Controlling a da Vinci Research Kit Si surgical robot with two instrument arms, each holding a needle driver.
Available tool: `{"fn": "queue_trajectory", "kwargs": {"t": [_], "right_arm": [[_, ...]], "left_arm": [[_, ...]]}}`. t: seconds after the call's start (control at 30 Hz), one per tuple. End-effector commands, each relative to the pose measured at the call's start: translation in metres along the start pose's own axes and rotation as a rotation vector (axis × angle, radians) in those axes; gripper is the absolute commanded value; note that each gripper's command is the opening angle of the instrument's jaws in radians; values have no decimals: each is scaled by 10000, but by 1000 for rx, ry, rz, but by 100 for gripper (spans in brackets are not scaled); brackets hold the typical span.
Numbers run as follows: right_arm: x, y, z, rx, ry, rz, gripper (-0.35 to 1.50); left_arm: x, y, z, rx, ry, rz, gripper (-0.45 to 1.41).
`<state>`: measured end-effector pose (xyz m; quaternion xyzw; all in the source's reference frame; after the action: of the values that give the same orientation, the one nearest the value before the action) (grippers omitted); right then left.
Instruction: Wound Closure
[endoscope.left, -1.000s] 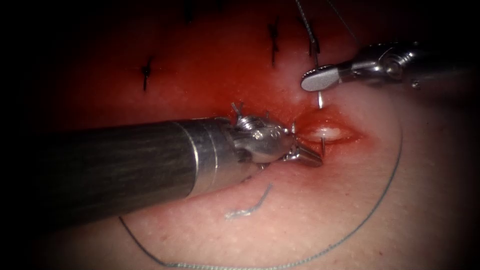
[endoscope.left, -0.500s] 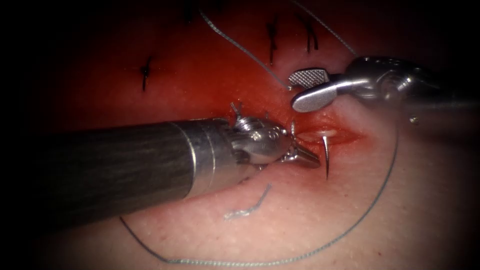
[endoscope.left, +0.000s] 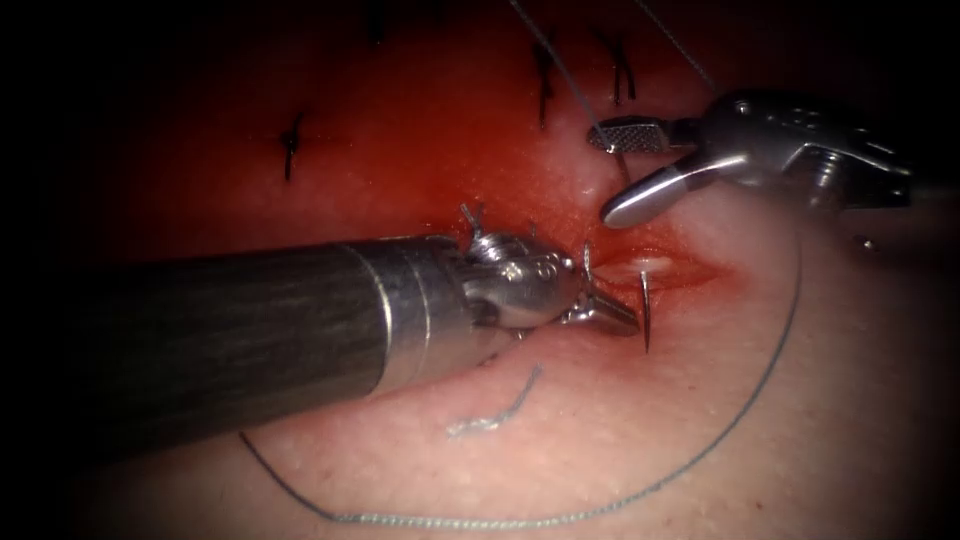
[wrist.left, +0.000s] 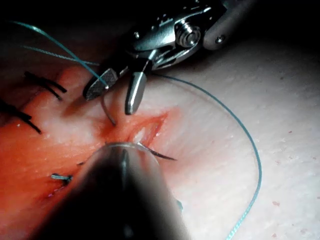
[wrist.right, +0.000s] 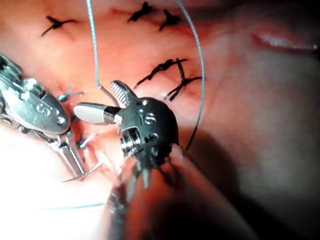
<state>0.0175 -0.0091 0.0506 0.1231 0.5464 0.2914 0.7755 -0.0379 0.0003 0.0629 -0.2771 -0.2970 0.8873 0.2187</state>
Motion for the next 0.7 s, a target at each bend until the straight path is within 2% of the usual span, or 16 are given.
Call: {"fn": "queue_trajectory", "kwargs": {"t": [0.03,0.3,0.37,0.4,0.43,0.47,0.57,0.7], "right_arm": [[5,-4,16,-8,-6,-30,120],[6,2,26,-58,-31,-111,111],[2,2,27,-84,-59,-140,51],[2,2,27,-84,-59,-140,51],[-1,0,26,-100,-68,-144,-17],[-3,-2,24,-119,-78,-152,-35],[-9,-6,18,-174,-126,-60,-35],[-17,-8,14,-113,-177,60,-35]], "left_arm": [[5,-2,6,1,-2,1,-45],[5,-1,6,1,-5,6,-45],[5,-1,5,1,-5,7,-45],[5,-1,5,1,-5,7,-45],[5,-1,5,0,-5,7,-45],[5,0,5,0,-8,7,-45],[4,0,4,-1,-11,8,-45],[4,1,4,-1,-11,13,-45]]}}
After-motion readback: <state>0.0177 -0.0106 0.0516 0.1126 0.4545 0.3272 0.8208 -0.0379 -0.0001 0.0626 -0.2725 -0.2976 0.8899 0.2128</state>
